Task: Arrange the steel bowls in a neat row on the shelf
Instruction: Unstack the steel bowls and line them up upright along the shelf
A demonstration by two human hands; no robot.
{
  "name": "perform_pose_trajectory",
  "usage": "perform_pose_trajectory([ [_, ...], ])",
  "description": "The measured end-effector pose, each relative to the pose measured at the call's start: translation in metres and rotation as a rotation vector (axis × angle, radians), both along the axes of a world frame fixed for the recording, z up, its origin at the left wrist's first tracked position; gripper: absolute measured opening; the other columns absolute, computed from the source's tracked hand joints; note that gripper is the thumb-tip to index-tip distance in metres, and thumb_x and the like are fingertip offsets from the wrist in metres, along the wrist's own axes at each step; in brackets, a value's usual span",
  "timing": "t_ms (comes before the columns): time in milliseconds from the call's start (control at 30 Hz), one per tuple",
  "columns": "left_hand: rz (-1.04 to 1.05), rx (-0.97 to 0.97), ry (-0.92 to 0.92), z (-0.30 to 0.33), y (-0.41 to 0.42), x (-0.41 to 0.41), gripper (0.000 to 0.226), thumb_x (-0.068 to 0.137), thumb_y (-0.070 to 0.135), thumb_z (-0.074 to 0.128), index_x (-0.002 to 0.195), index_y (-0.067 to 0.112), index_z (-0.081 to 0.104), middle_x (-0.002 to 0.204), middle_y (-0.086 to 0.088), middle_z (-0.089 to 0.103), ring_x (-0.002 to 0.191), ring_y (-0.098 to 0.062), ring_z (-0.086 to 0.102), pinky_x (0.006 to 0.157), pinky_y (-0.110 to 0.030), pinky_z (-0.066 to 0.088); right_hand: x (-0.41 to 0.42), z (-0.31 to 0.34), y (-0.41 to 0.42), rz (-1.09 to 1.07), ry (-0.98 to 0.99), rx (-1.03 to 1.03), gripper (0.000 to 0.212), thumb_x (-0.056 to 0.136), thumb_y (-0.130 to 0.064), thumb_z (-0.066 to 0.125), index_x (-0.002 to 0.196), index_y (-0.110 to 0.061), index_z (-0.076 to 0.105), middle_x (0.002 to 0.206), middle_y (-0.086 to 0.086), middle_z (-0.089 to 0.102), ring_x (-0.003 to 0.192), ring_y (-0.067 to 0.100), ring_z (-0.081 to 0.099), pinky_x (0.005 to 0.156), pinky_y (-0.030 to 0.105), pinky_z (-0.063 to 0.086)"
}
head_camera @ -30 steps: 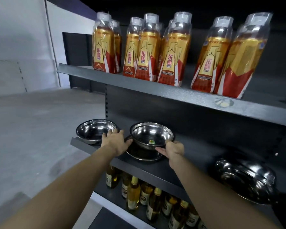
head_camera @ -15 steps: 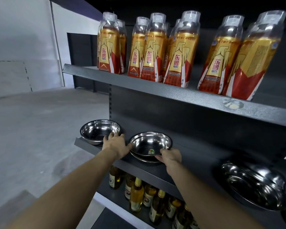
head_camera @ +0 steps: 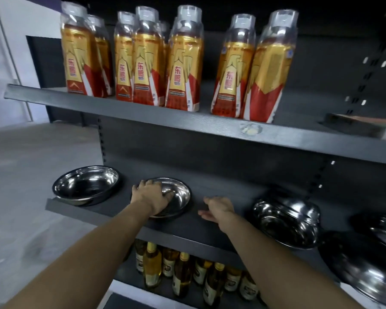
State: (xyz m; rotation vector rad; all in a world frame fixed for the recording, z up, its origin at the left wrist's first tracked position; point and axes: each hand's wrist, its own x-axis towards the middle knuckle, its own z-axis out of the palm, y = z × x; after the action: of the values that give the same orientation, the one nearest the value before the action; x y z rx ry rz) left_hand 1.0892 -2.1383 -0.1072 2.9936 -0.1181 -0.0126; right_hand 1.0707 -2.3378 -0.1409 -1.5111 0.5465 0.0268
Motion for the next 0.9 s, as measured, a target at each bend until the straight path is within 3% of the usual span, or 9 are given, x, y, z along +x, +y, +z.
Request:
perform_pose_trajectory([
  [100,-0.094,0.024,-0.012,-0.001,-0.042,0.001,0.067,0.095,0.060,0.038,0.145,0.016,0.044,0.151,-0.009,0.040,0.142,-0.030,0.031,0.117,-0.047,0.024,-0.010,0.005,-0.036,-0.071,-0.011,-0.027,0.036,0.097,-0.013,0.061,0.131,-0.006,0.052,0.096,0.005,0.059,0.048,0.016,0.067,0.036,0.020,0.049],
  [200,-0.184,0.026,-0.021,-0.001,-0.082,0.001,0.065,0.095,0.059,0.039,0.142,0.016,0.044,0.148,-0.009,0.043,0.140,-0.029,0.034,0.115,-0.047,0.028,-0.023,0.009,-0.069,-0.153,-0.059,-0.028,0.006,0.098,-0.012,0.057,0.093,-0.008,0.056,0.085,0.004,0.058,0.035,0.014,0.063,0.033,0.021,0.048],
  [267,-0.232,0.030,-0.024,-0.002,-0.108,0.000,0.065,0.095,0.059,0.039,0.144,0.016,0.043,0.148,-0.009,0.043,0.140,-0.029,0.034,0.114,-0.047,0.029,-0.031,0.010,-0.091,-0.218,-0.097,-0.042,0.019,0.099,-0.014,0.055,0.081,-0.015,0.049,0.083,0.005,0.059,0.035,0.015,0.062,0.034,0.021,0.049],
  [367,-0.300,0.024,-0.036,-0.001,-0.144,-0.002,0.064,0.095,0.059,0.039,0.143,0.017,0.043,0.147,-0.009,0.045,0.138,-0.029,0.037,0.114,-0.045,0.029,-0.047,0.015,-0.121,-0.293,-0.113,-0.043,0.011,0.099,-0.019,0.057,0.090,-0.017,0.049,0.094,0.011,0.063,0.042,0.017,0.063,0.036,0.022,0.049],
  [433,-0.339,0.011,-0.032,-0.002,-0.166,-0.006,0.063,0.096,0.058,0.038,0.142,0.016,0.045,0.146,-0.010,0.046,0.137,-0.029,0.039,0.114,-0.046,0.029,-0.059,0.016,-0.142,-0.340,-0.112,-0.056,0.010,0.098,-0.020,0.058,0.101,-0.016,0.049,0.088,0.012,0.066,0.040,0.016,0.062,0.036,0.022,0.048],
  [533,-0.383,-0.013,-0.029,-0.005,-0.196,-0.014,0.062,0.097,0.057,0.037,0.141,0.014,0.045,0.145,-0.010,0.047,0.136,-0.029,0.041,0.114,-0.046,0.028,-0.076,0.015,-0.173,-0.398,-0.099,-0.059,0.012,0.097,-0.021,0.060,0.092,-0.011,0.054,0.073,0.007,0.065,0.039,0.015,0.061,0.037,0.023,0.051],
  [600,-0.416,-0.032,-0.022,-0.005,-0.215,-0.020,0.062,0.097,0.057,0.037,0.140,0.014,0.045,0.144,-0.010,0.048,0.135,-0.028,0.042,0.115,-0.046,0.027,-0.086,0.014,-0.192,-0.432,-0.084,-0.077,0.015,0.096,-0.023,0.062,0.088,-0.013,0.054,0.076,0.006,0.066,0.044,0.015,0.062,0.039,0.023,0.053],
  [733,-0.461,-0.071,-0.021,-0.006,-0.246,-0.027,0.057,0.098,0.056,0.037,0.137,0.016,0.048,0.141,-0.009,0.051,0.133,-0.028,0.045,0.116,-0.047,0.027,-0.103,0.014,-0.221,-0.481,-0.082,-0.084,0.014,0.094,-0.020,0.065,0.100,-0.013,0.056,0.082,0.006,0.067,0.050,0.016,0.063,0.042,0.024,0.054],
  [900,-0.490,-0.077,-0.057,-0.010,-0.275,-0.027,0.055,0.097,0.055,0.038,0.138,0.020,0.048,0.139,-0.007,0.054,0.131,-0.027,0.046,0.112,-0.044,0.032,-0.111,0.009,-0.249,-0.496,-0.052,-0.121,0.020,0.093,-0.020,0.065,0.106,-0.005,0.064,0.075,0.002,0.065,0.056,0.015,0.064,0.045,0.024,0.053],
])
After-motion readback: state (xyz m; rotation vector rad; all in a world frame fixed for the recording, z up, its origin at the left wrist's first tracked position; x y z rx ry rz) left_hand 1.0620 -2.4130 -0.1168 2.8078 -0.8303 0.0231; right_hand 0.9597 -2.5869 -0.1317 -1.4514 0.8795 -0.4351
